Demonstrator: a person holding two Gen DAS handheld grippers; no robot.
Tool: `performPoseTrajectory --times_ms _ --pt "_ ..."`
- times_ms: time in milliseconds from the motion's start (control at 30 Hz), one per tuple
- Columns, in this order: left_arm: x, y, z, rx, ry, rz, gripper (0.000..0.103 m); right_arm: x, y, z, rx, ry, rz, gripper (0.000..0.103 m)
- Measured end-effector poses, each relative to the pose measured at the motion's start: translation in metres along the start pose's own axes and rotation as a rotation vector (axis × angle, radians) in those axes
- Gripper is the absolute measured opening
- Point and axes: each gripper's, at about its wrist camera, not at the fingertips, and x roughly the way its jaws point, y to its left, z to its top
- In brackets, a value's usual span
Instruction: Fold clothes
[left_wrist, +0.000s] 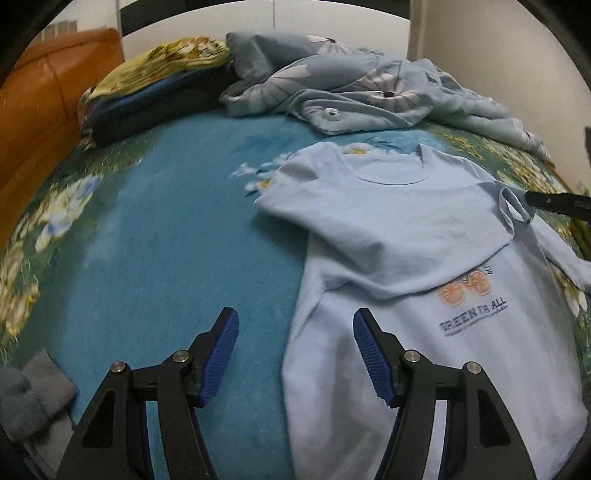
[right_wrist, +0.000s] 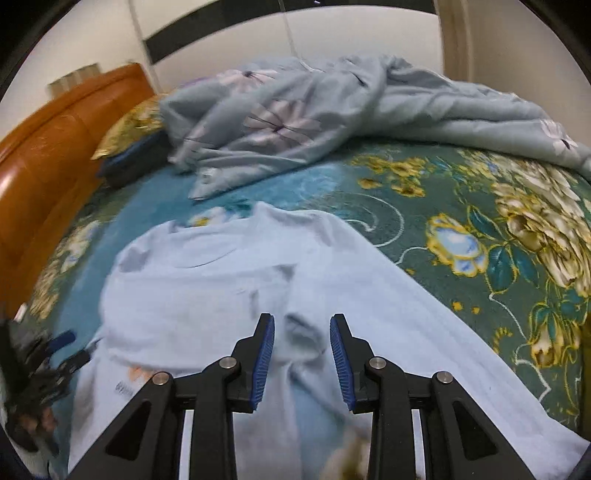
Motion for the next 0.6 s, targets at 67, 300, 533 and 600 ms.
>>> performPoseTrajectory --times_ms 67,300,533,600 --pt "0.003 0.003 -0.002 -0.015 0.002 -0.006 0.066 0.010 -0.006 0.002 0.011 0.027 -0.014 0.034" --pt "0.014 0.014 -0.013 -0.064 0.011 -0.039 0.066 0.014 -0.010 0.013 0.026 0.065 0.021 0.004" --pt "0.009 0.015 -0.014 -0.077 -0.001 -0.064 0.066 -0.028 0.021 0.038 -0.064 0.058 0.053 0.003" --pt "0.009 0.014 -0.013 -0.083 -0.004 -0.073 0.066 -0.047 0.034 0.051 -0.084 0.041 0.074 0.003"
